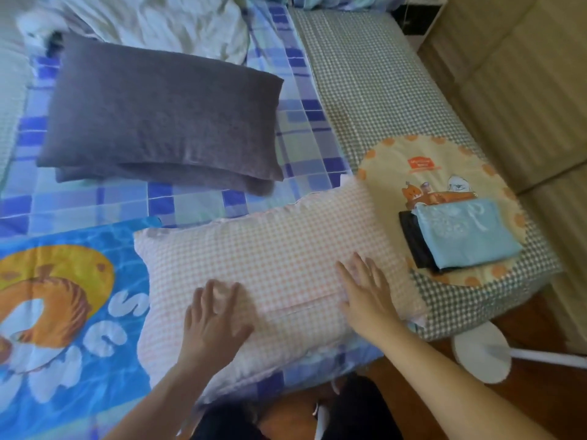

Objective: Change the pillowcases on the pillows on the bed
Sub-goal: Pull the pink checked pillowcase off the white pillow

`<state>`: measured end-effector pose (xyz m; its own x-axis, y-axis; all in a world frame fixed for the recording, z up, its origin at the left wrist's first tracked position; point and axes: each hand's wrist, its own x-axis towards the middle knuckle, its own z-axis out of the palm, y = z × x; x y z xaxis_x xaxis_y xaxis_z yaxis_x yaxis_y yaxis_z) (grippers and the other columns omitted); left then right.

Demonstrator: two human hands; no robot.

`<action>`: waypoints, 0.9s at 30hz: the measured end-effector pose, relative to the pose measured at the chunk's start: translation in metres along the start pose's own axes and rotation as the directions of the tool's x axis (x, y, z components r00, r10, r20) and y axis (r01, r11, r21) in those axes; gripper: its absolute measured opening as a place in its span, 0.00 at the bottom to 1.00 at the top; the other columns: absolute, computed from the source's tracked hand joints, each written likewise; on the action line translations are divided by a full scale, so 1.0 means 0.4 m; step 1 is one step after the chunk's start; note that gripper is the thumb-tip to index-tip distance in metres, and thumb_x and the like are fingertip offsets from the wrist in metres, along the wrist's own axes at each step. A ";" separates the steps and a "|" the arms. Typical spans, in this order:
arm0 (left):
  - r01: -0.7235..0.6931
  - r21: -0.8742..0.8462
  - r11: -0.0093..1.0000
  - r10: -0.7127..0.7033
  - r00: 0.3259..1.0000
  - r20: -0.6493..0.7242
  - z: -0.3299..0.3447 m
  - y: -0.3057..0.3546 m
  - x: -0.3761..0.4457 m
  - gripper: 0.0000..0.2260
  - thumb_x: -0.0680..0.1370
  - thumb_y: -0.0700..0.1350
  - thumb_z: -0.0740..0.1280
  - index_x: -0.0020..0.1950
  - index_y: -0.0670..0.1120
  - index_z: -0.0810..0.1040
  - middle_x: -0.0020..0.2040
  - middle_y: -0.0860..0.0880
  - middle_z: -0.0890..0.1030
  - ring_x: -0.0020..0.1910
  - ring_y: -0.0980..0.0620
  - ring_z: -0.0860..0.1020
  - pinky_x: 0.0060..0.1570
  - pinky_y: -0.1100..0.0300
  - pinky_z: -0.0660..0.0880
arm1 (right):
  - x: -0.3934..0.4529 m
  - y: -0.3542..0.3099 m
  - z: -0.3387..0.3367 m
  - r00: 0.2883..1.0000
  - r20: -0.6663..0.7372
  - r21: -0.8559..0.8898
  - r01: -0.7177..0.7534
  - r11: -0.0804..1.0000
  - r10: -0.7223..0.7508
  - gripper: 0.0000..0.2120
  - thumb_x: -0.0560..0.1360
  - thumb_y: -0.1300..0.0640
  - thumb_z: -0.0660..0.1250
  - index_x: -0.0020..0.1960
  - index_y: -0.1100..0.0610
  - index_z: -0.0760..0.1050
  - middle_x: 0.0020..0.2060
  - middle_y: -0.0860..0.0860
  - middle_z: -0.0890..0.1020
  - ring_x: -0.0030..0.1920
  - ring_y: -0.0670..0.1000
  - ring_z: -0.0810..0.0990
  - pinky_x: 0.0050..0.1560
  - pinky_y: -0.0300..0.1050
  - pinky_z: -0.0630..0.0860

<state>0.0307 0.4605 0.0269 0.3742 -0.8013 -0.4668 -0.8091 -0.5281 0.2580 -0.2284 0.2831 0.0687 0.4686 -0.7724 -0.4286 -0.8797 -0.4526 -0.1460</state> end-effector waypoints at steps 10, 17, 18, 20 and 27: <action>-0.346 0.141 0.928 0.374 0.852 -0.367 0.128 0.109 0.357 0.22 0.82 0.62 0.55 0.74 0.57 0.72 0.73 0.49 0.73 0.75 0.44 0.66 0.73 0.45 0.62 | 0.446 -0.019 0.134 0.794 -0.442 -0.222 0.354 0.909 -0.417 0.17 0.79 0.43 0.61 0.65 0.44 0.77 0.62 0.48 0.76 0.63 0.55 0.72 0.65 0.54 0.66; -0.358 0.186 0.915 0.395 0.706 -0.587 0.285 0.091 0.379 0.21 0.83 0.56 0.55 0.74 0.55 0.72 0.73 0.48 0.72 0.76 0.44 0.65 0.72 0.43 0.61 | 0.476 -0.006 0.293 0.517 -0.741 -0.292 0.328 0.898 -0.429 0.12 0.80 0.50 0.61 0.58 0.52 0.80 0.57 0.53 0.79 0.58 0.59 0.75 0.61 0.55 0.68; -0.359 0.188 0.914 0.396 0.690 -0.606 0.294 0.091 0.377 0.21 0.83 0.56 0.55 0.74 0.55 0.72 0.73 0.48 0.72 0.76 0.44 0.66 0.71 0.43 0.61 | 0.473 -0.003 0.302 0.486 -0.762 -0.293 0.329 0.898 -0.427 0.12 0.80 0.50 0.61 0.57 0.52 0.80 0.56 0.53 0.79 0.58 0.59 0.75 0.60 0.54 0.68; -0.370 0.201 0.907 0.408 0.652 -0.639 0.296 0.091 0.369 0.20 0.83 0.55 0.56 0.73 0.54 0.74 0.71 0.48 0.74 0.74 0.44 0.68 0.70 0.44 0.63 | 0.458 -0.002 0.307 0.456 -0.782 -0.297 0.327 0.897 -0.425 0.12 0.80 0.50 0.60 0.57 0.51 0.80 0.55 0.53 0.80 0.57 0.58 0.76 0.58 0.54 0.69; -0.191 0.161 0.968 0.244 0.586 -0.773 0.256 -0.038 0.136 0.15 0.82 0.54 0.58 0.62 0.51 0.78 0.65 0.49 0.77 0.67 0.44 0.72 0.67 0.44 0.67 | 0.352 -0.014 0.266 0.564 -0.705 -0.303 0.308 0.902 -0.430 0.17 0.80 0.49 0.58 0.59 0.52 0.82 0.55 0.54 0.82 0.55 0.60 0.77 0.58 0.55 0.72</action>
<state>0.0168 0.4536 -0.0892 0.3722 -0.8156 0.4430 -0.9278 -0.3133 0.2027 -0.1661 0.2244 -0.0858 0.6996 -0.5553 0.4496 -0.6241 -0.7813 0.0061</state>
